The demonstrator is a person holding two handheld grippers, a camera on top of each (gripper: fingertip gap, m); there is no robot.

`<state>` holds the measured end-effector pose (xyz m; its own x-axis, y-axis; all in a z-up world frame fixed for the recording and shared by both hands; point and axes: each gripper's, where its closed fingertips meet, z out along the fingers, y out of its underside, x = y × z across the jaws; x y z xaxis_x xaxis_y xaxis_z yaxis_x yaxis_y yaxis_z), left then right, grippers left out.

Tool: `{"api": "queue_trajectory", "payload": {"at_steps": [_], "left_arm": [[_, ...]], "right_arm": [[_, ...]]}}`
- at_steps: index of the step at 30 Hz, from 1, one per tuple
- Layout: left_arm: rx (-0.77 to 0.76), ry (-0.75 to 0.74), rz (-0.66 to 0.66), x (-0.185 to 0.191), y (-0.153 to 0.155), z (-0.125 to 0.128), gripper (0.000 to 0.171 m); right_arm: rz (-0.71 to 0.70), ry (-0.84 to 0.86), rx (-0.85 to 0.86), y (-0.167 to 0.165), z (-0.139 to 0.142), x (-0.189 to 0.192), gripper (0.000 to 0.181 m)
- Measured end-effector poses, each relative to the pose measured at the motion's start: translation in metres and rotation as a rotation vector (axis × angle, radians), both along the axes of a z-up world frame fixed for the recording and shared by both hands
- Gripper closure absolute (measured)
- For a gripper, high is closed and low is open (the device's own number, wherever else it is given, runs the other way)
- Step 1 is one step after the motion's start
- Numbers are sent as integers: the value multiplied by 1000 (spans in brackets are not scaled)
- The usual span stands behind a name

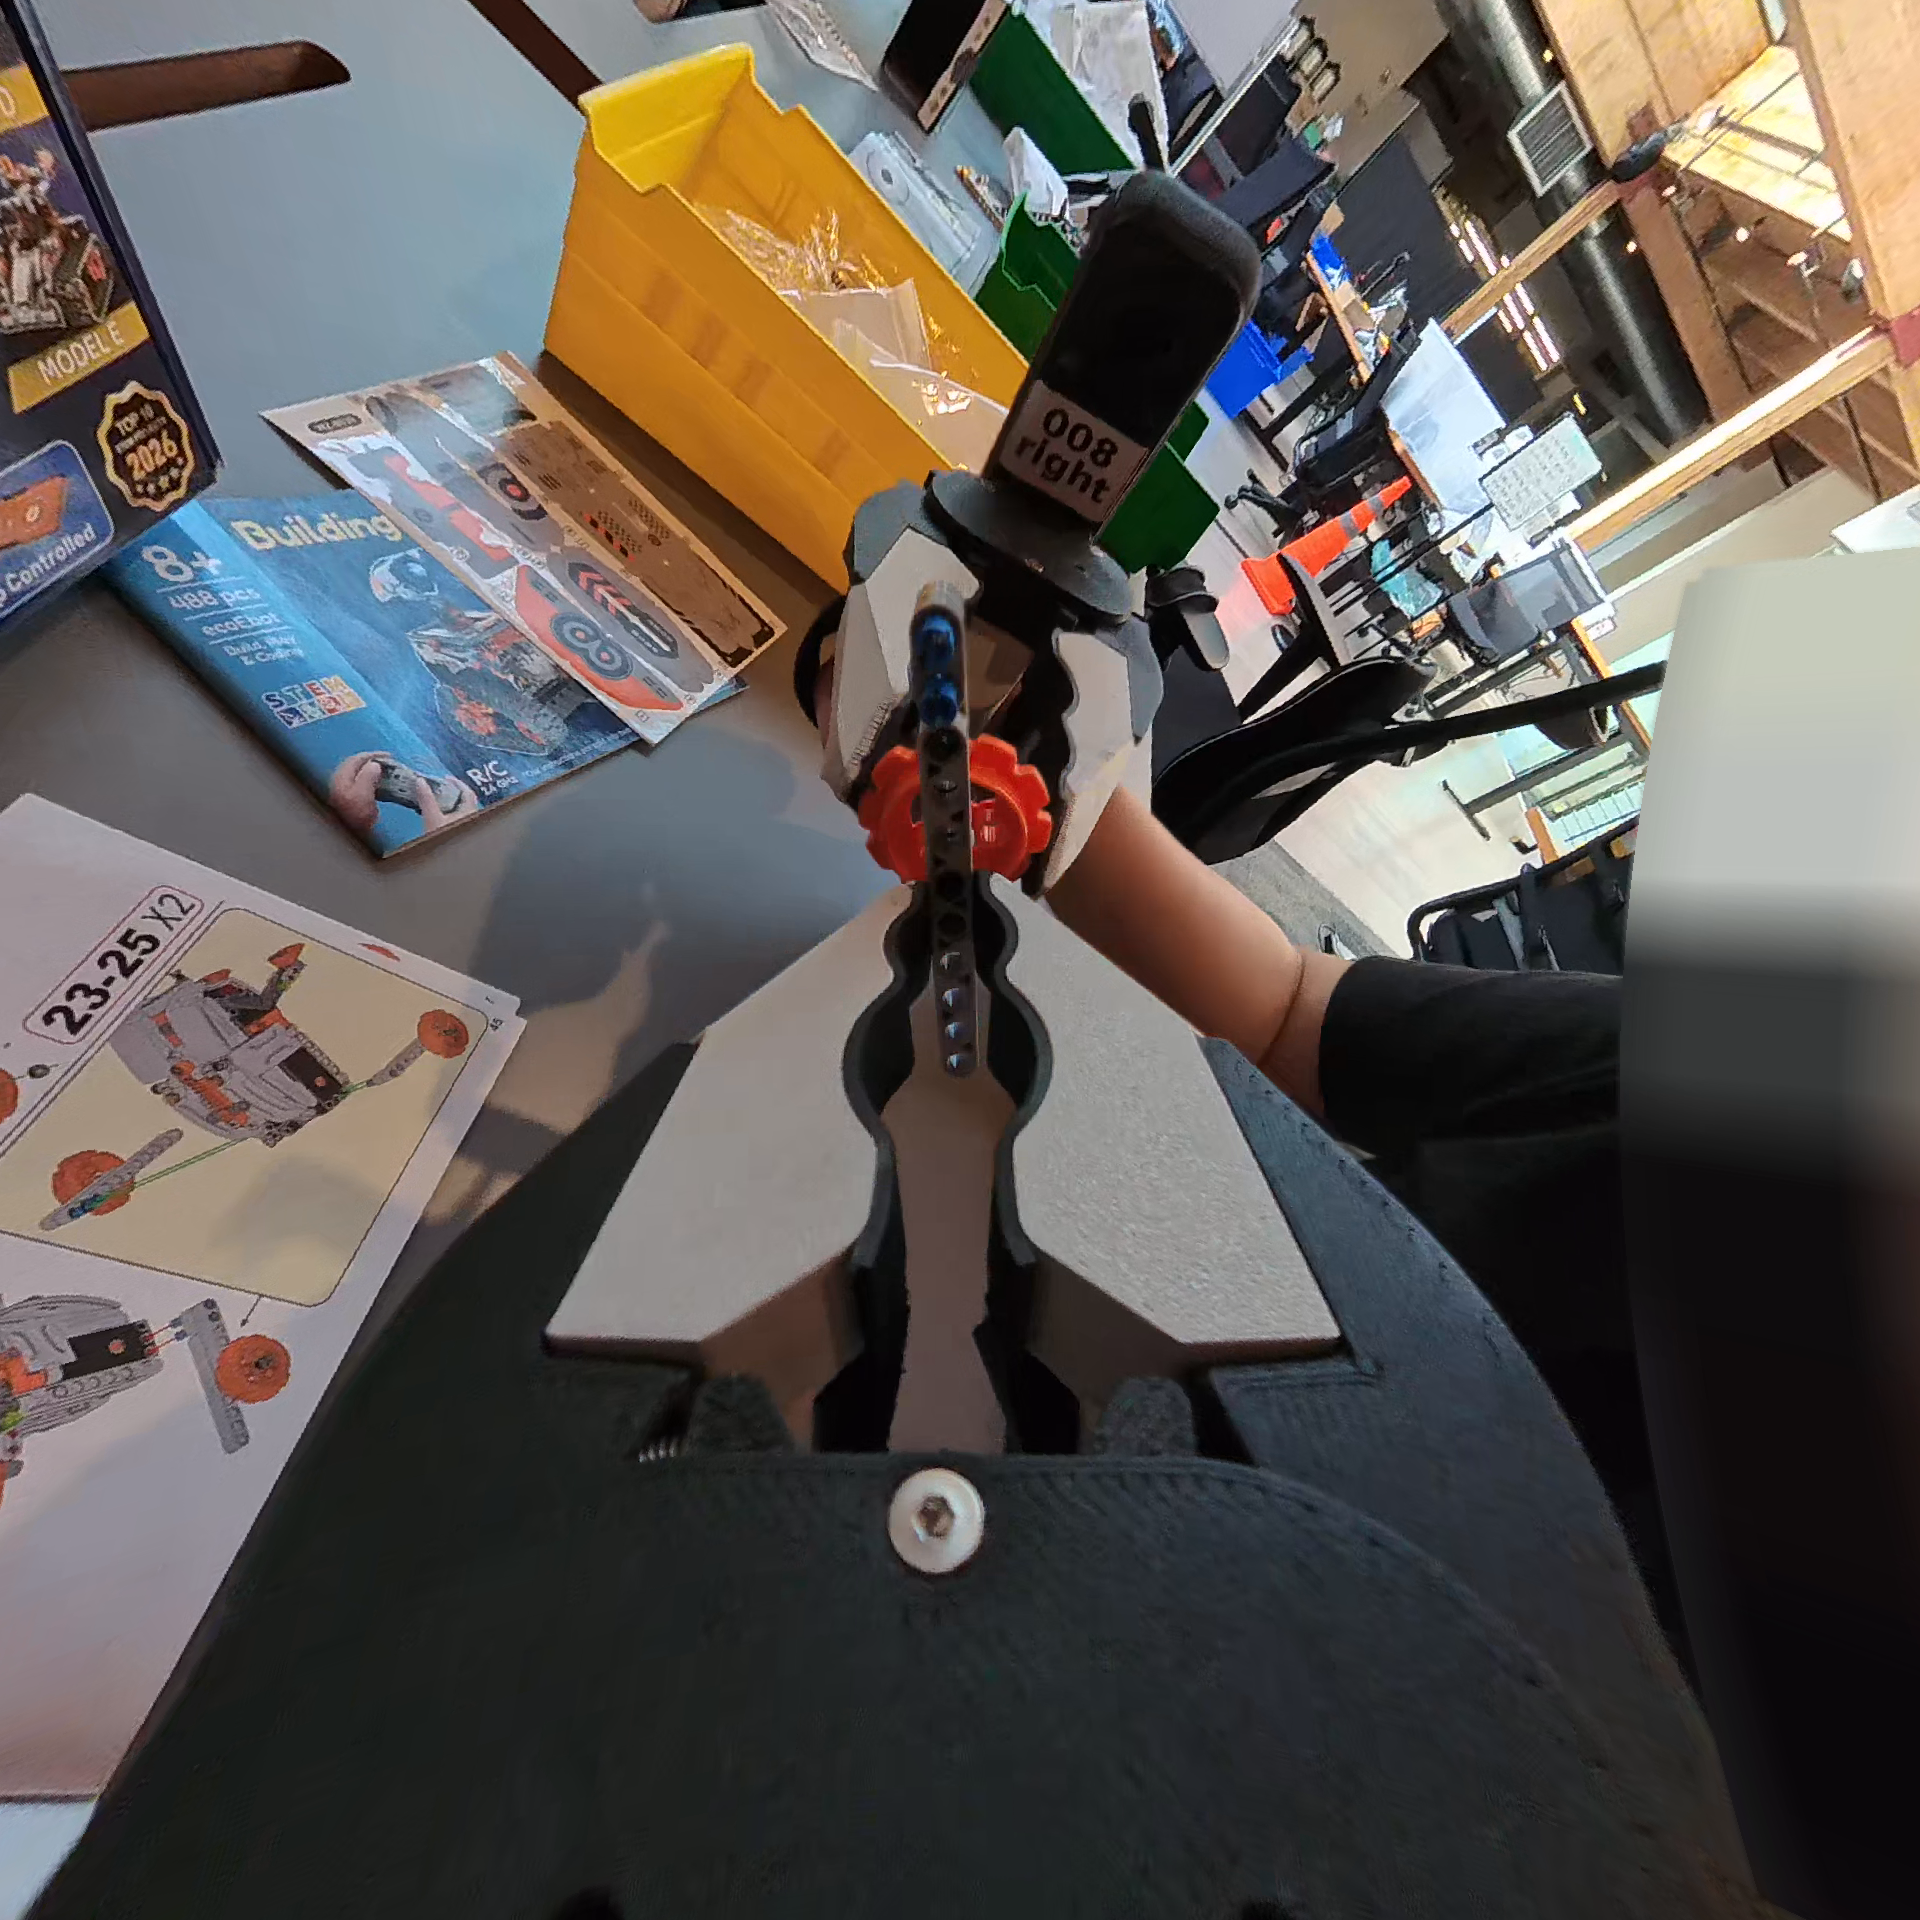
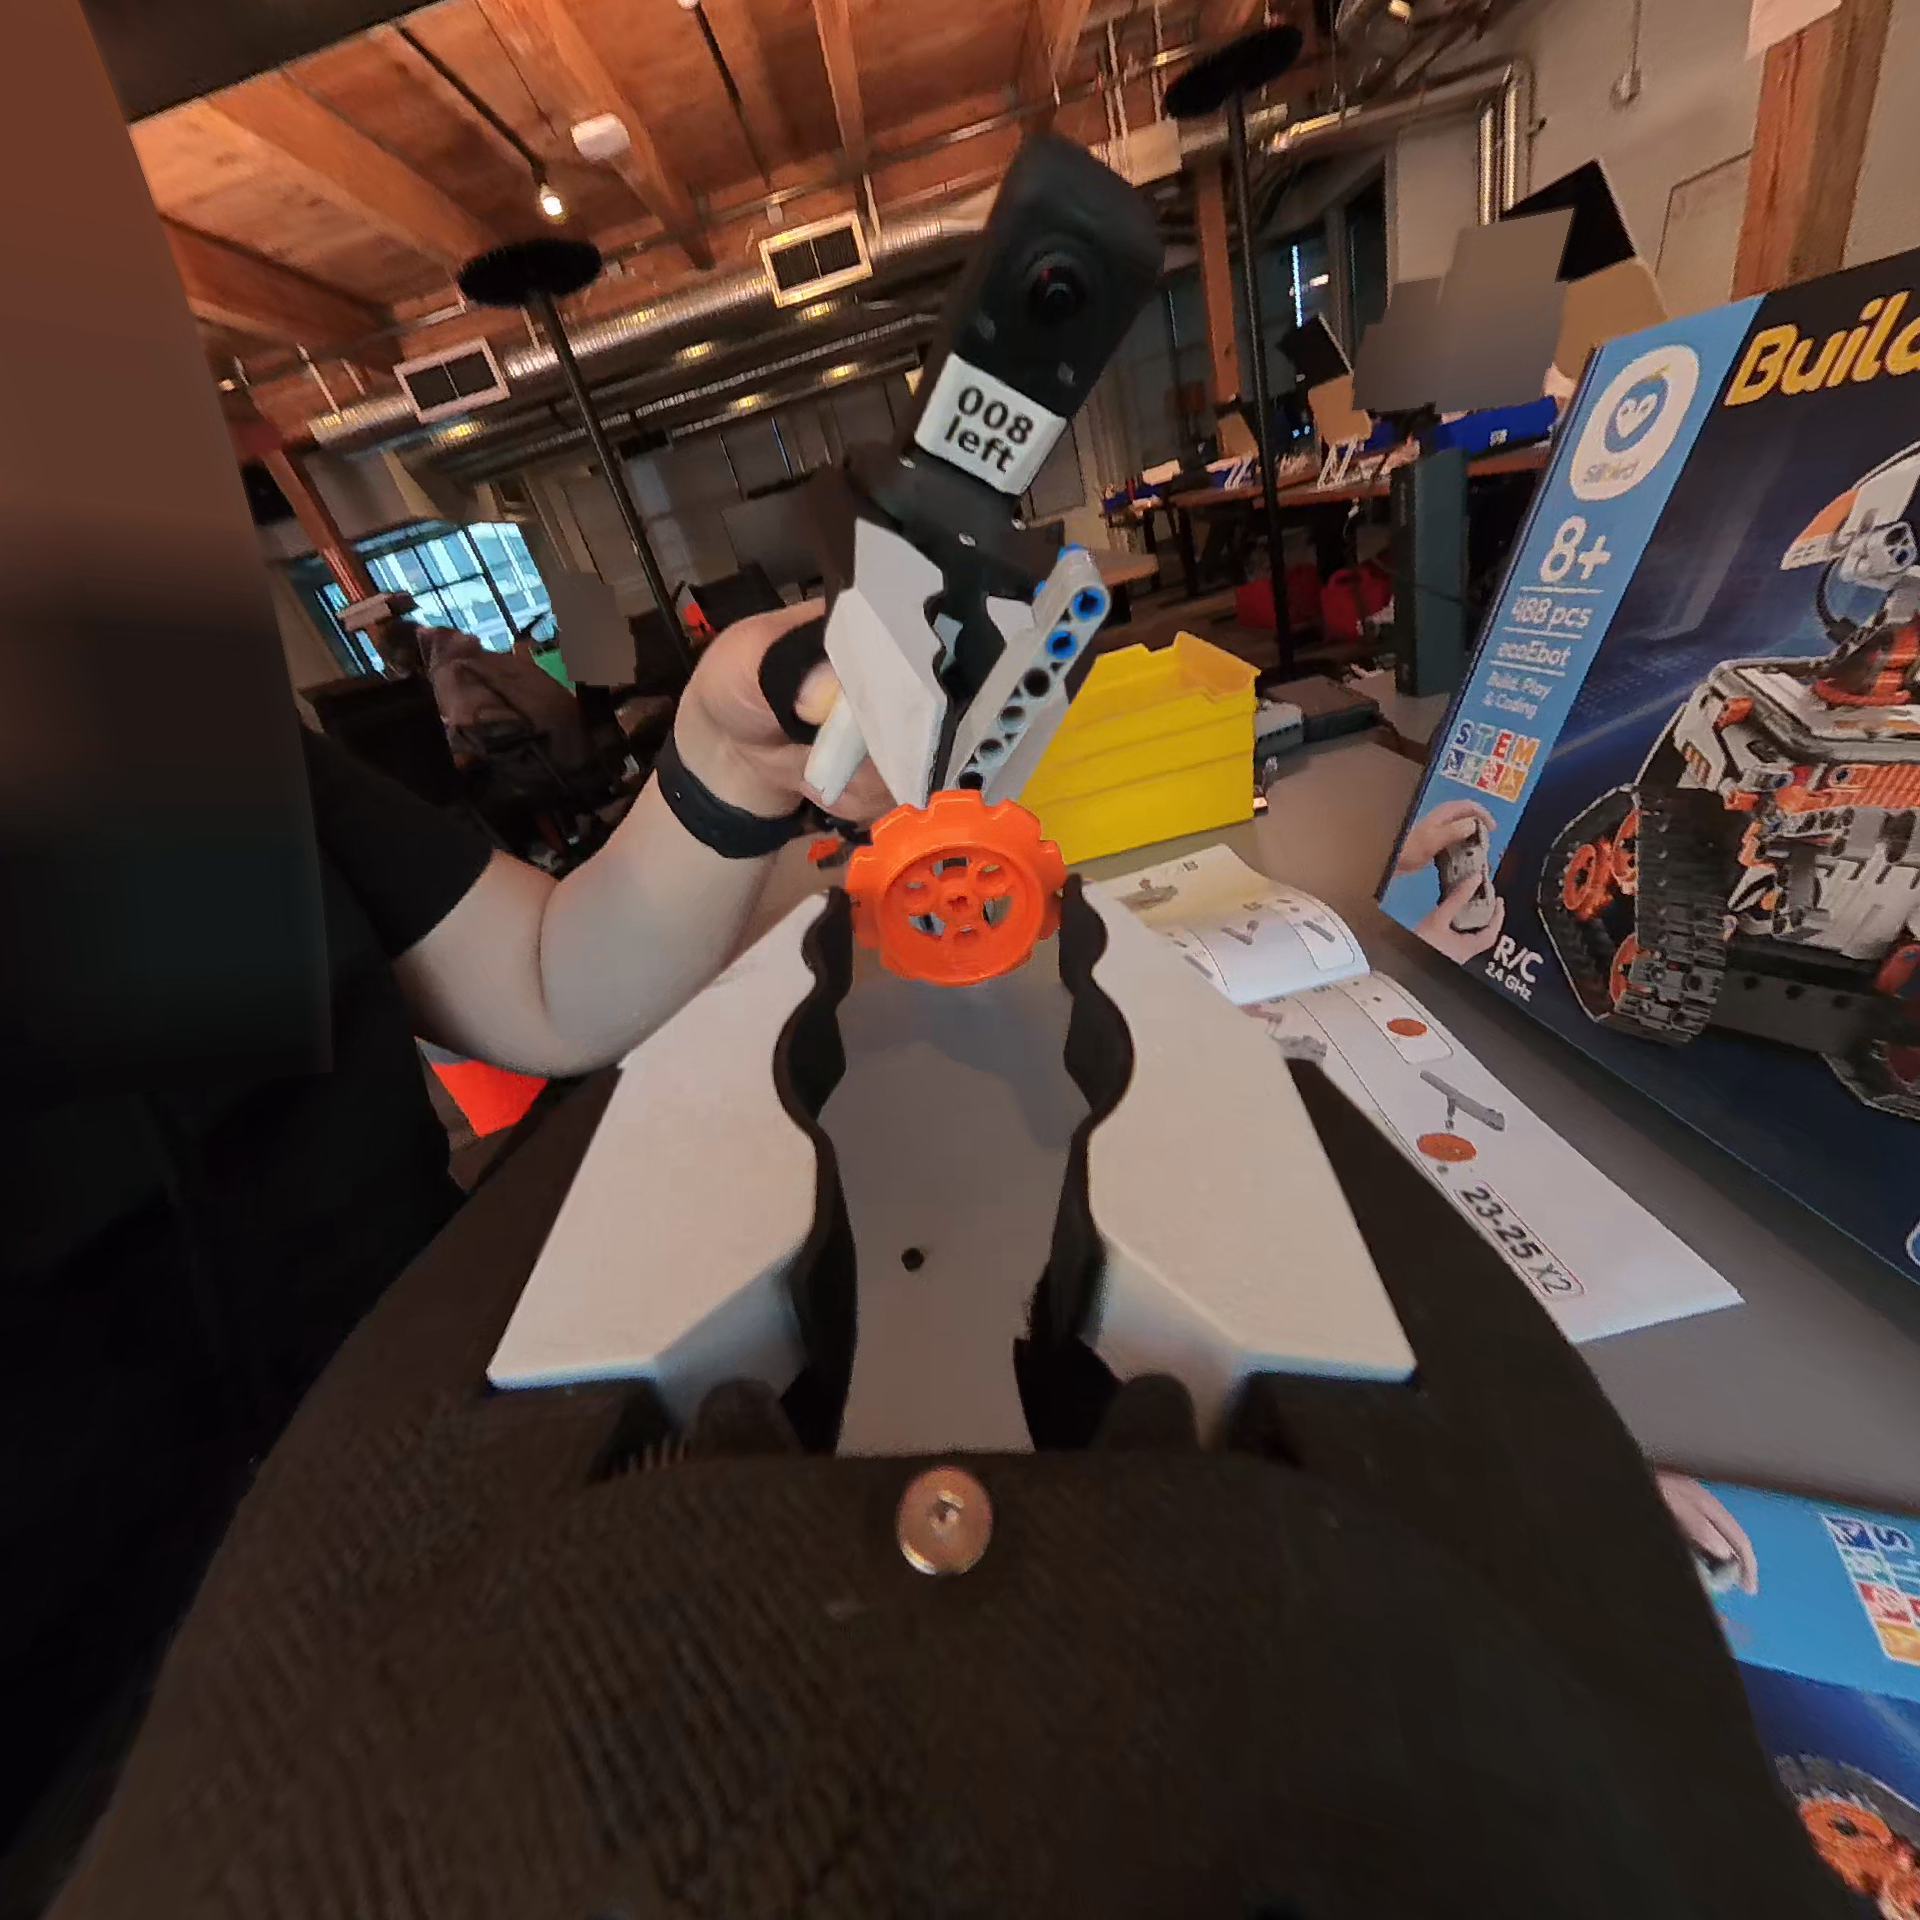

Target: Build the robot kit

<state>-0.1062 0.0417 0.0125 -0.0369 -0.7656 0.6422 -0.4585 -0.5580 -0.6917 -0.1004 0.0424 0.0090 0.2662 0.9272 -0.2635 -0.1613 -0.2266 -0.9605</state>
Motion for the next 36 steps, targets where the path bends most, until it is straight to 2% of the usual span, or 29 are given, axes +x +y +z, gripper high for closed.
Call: {"api": "queue_trajectory", "payload": {"at_steps": [7, 15, 21, 31, 36], "left_arm": [[12, -3, 15, 2, 3, -3, 166], [-39, -105, 30, 5, 5, 13, 166], [-55, -123, 12, 6, 2, 16, 166], [37, 15, 15, 5, 4, -9, 166], [38, 18, -4, 3, 2, -10, 166]], "right_arm": [[-9, 15, -22, 4, -2, 2, 142], [-15, 164, -21, 6, 17, 6, 142], [5, 187, -10, 3, 20, 6, 142], [-50, -62, 13, 6, -10, 3, 142], [-33, -67, 15, 4, -10, 2, 142]]}}
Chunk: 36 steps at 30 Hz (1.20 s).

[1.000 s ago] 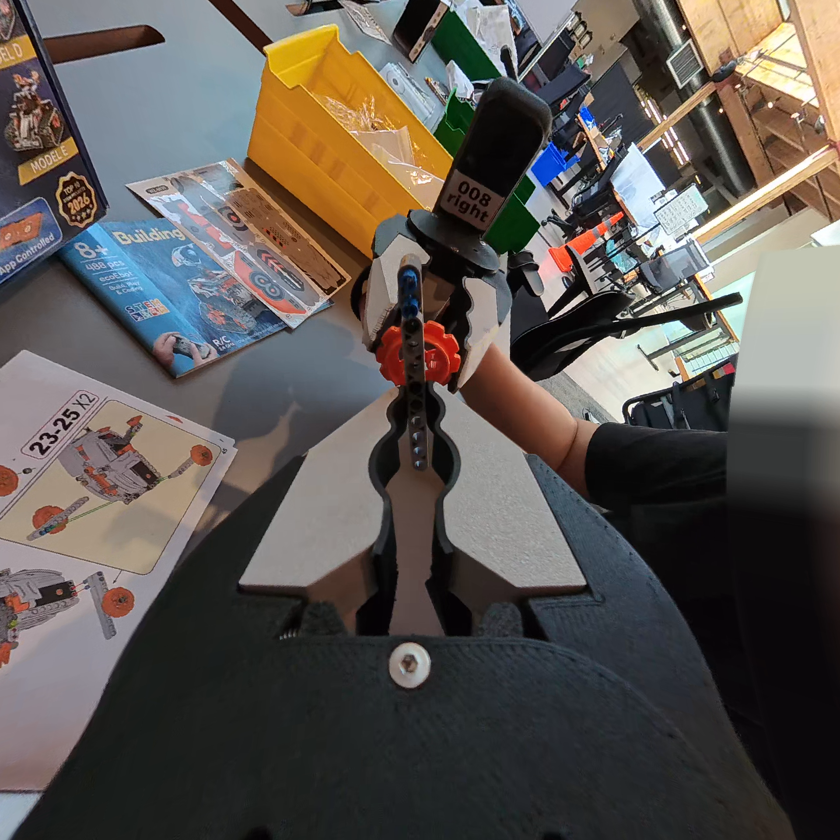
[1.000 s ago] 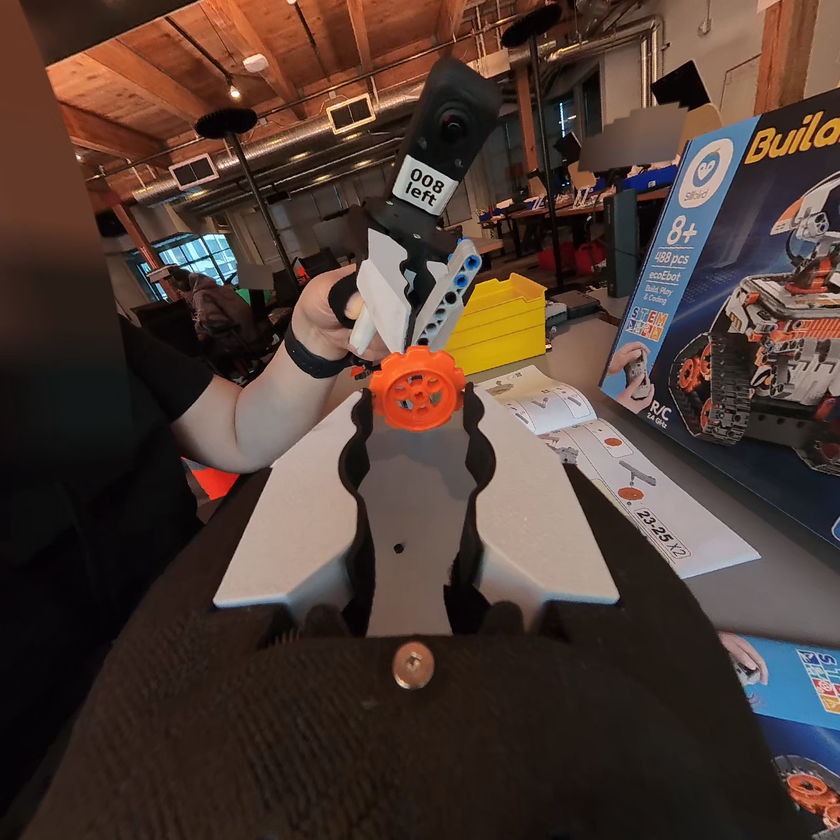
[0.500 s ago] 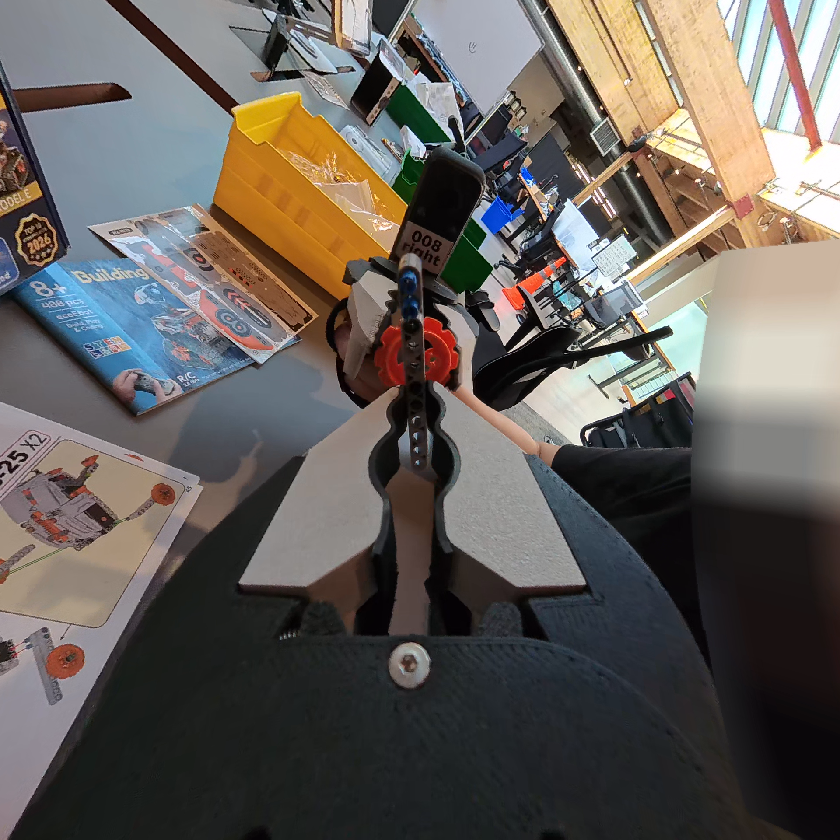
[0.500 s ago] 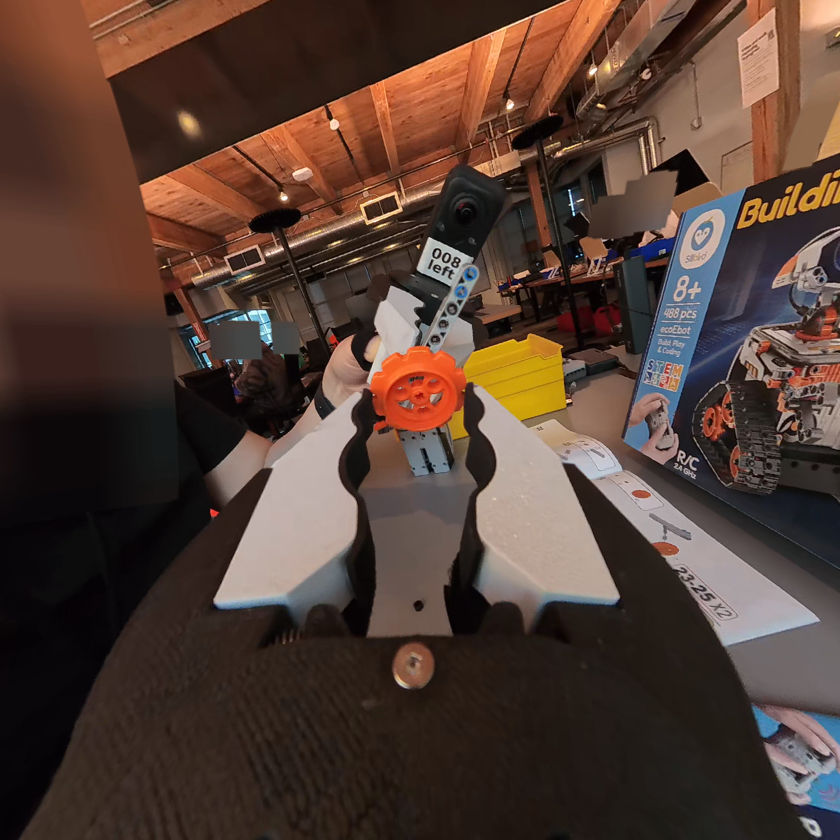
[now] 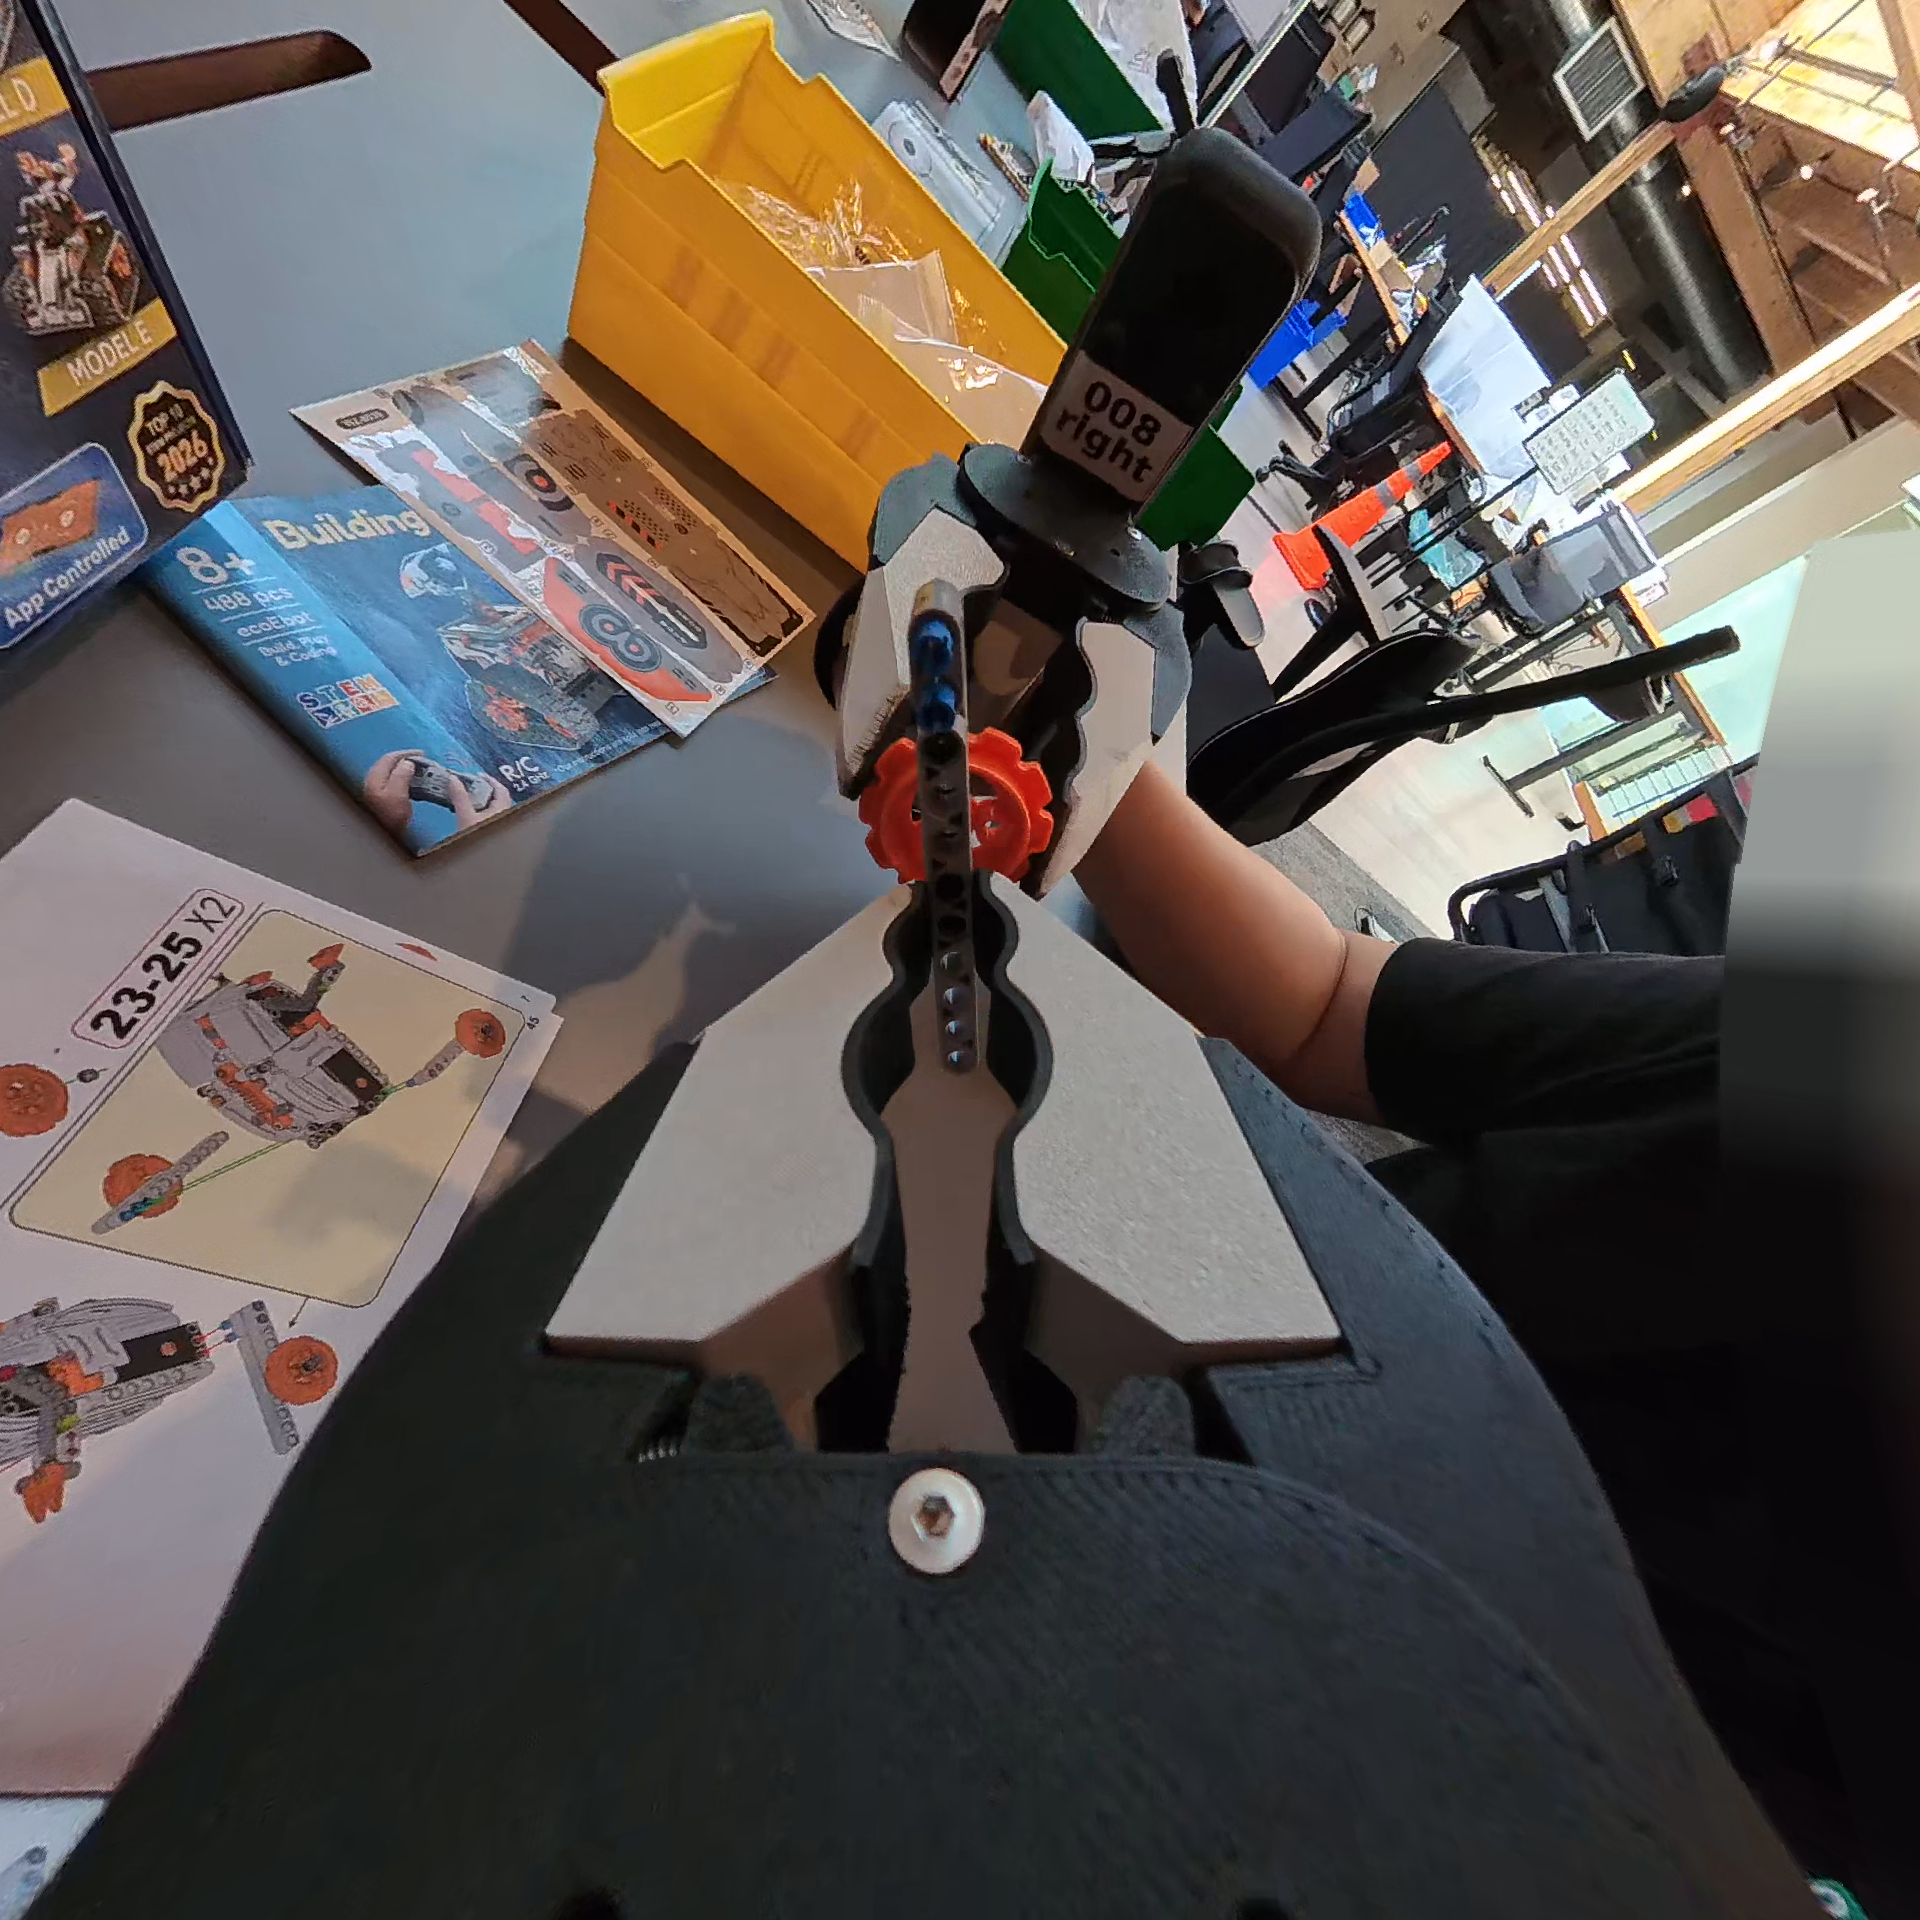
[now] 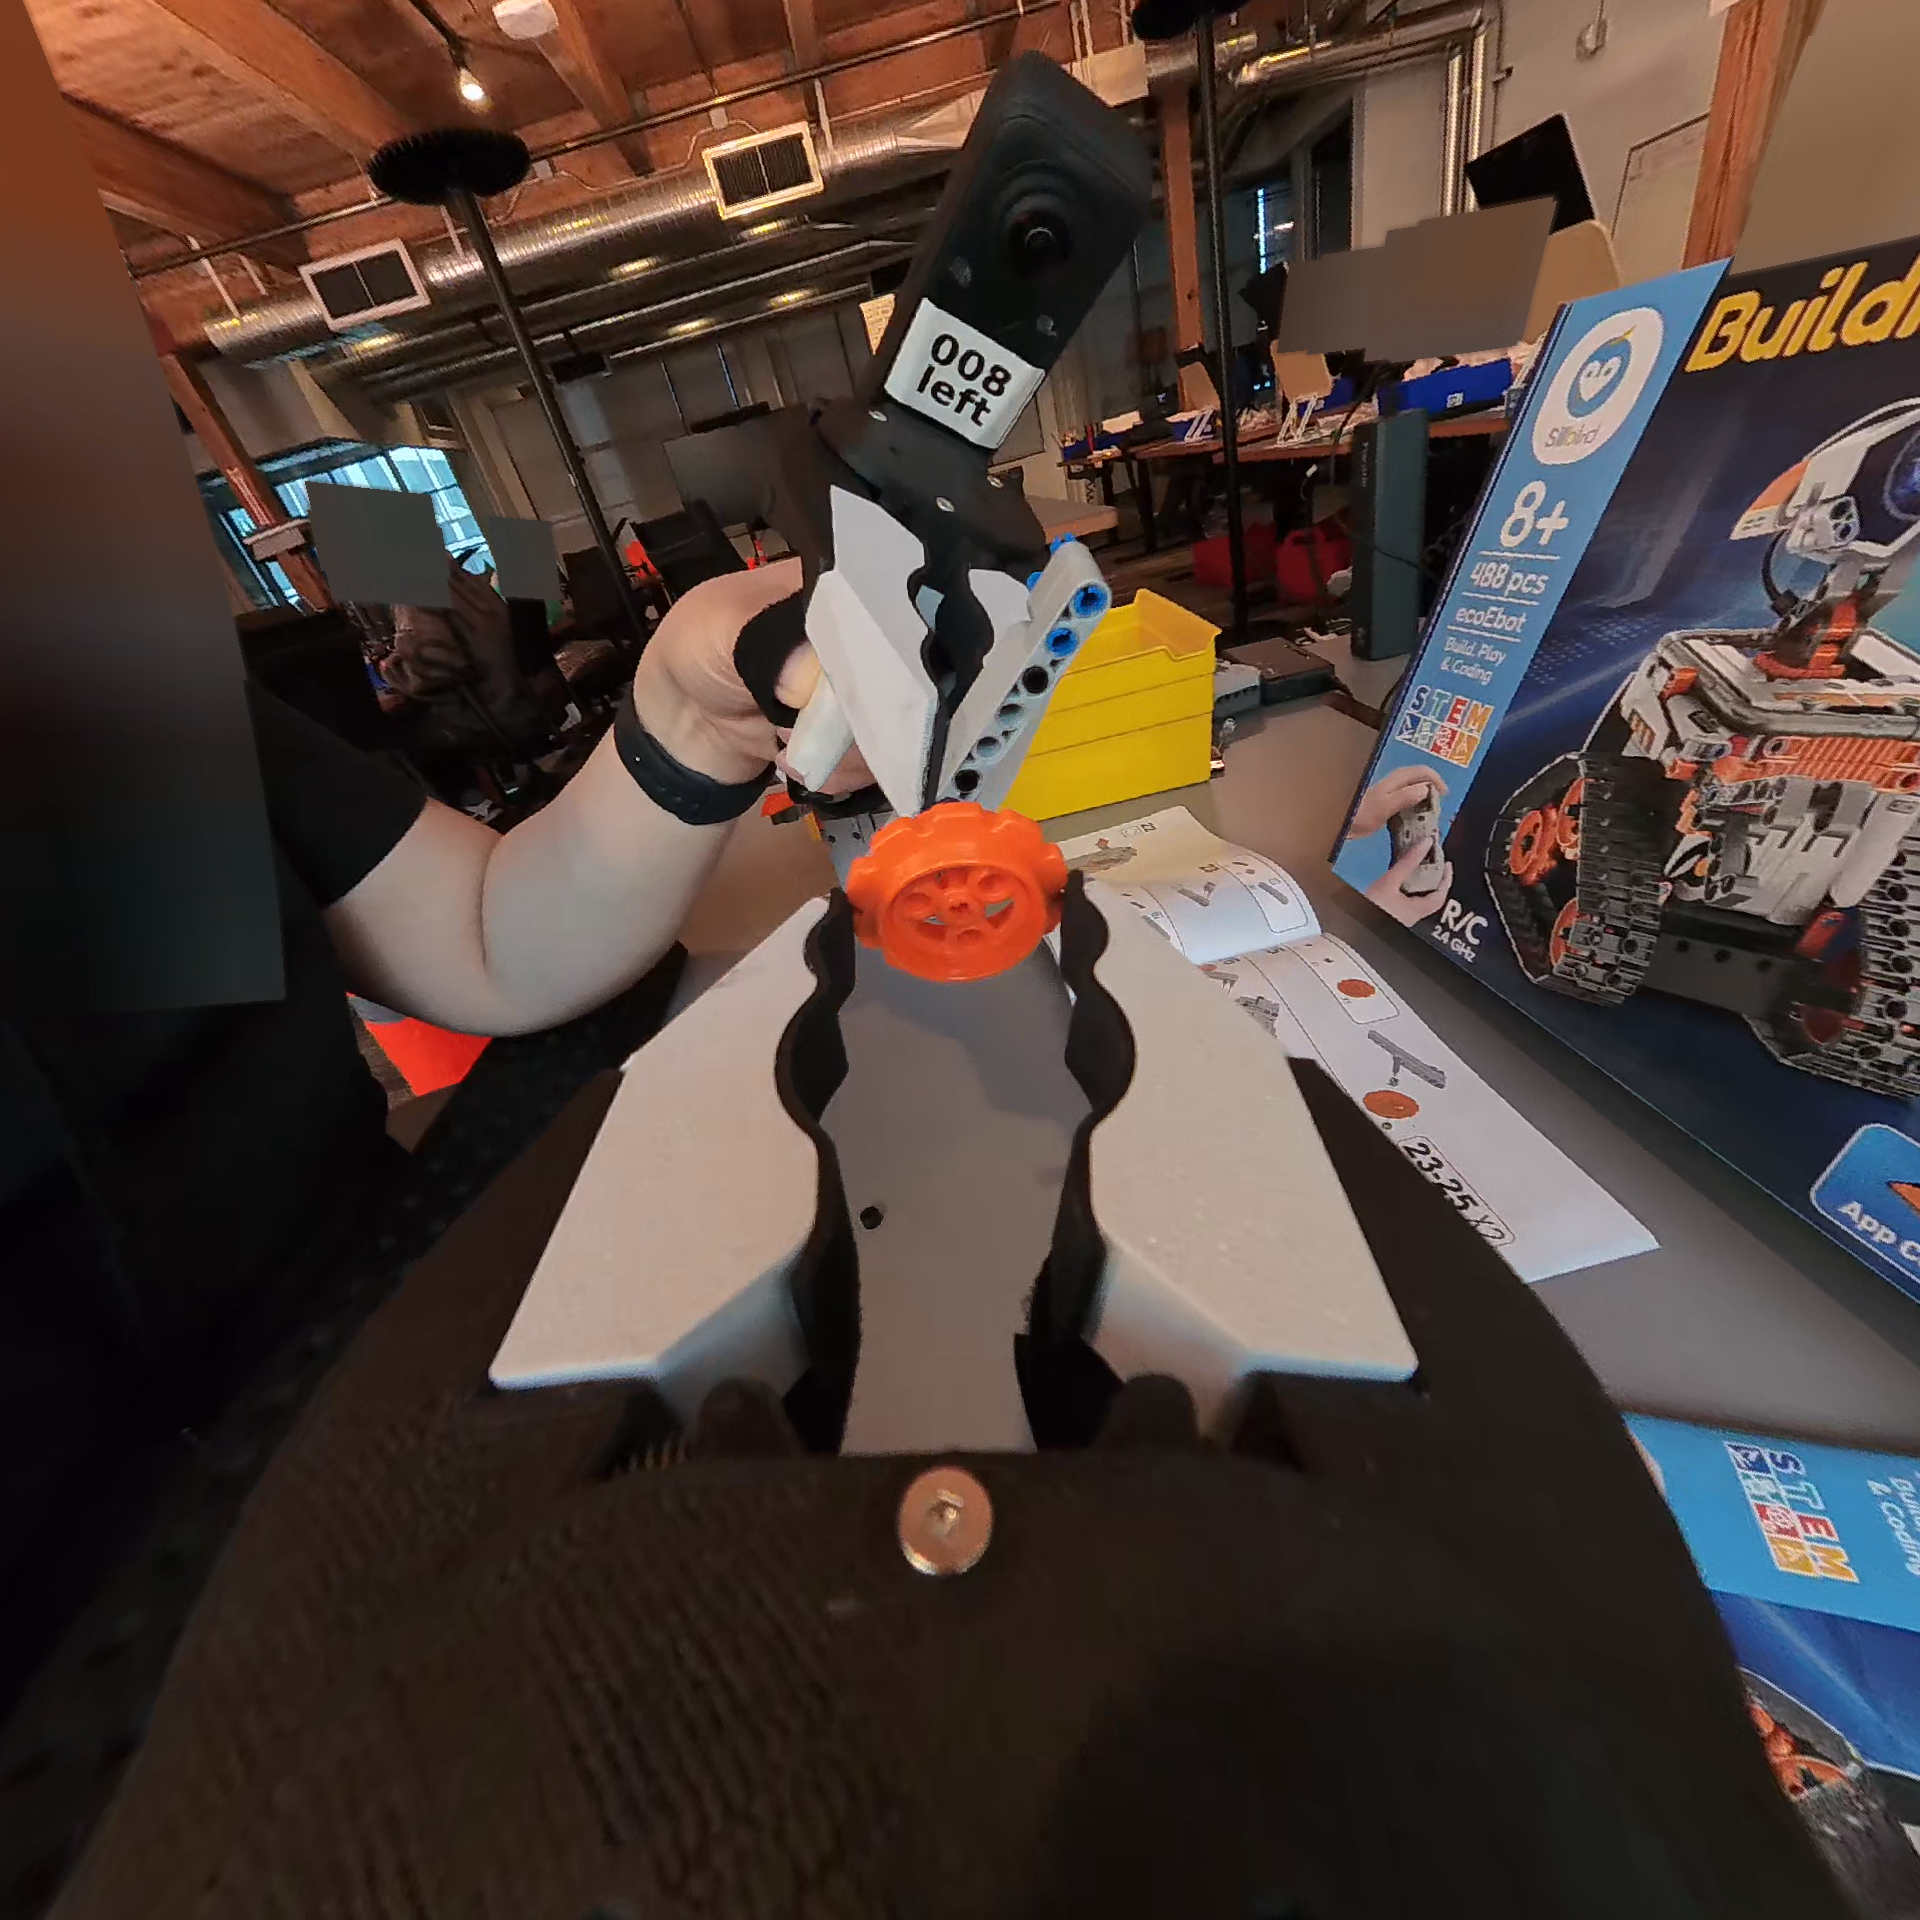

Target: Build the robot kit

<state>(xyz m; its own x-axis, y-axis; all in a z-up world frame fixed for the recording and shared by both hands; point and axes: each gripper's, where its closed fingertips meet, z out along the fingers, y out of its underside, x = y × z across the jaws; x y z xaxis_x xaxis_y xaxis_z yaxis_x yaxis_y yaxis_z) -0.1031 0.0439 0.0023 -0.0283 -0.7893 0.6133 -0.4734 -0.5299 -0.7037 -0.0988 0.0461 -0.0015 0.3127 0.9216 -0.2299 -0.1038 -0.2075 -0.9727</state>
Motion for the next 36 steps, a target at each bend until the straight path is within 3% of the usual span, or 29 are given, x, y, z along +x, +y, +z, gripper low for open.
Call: {"api": "queue_trajectory", "payload": {"at_steps": [9, 18, 36], "left_arm": [[-45, -44, -33, -1, -4, 7, 165], [20, 14, -10, -2, 0, -3, 166], [12, 14, -14, -3, 0, -4, 166]], "right_arm": [[42, 70, -4, -5, 9, -2, 142], [6, -8, -11, 0, -3, -3, 142], [13, 2, -26, 0, -4, -5, 142]]}}
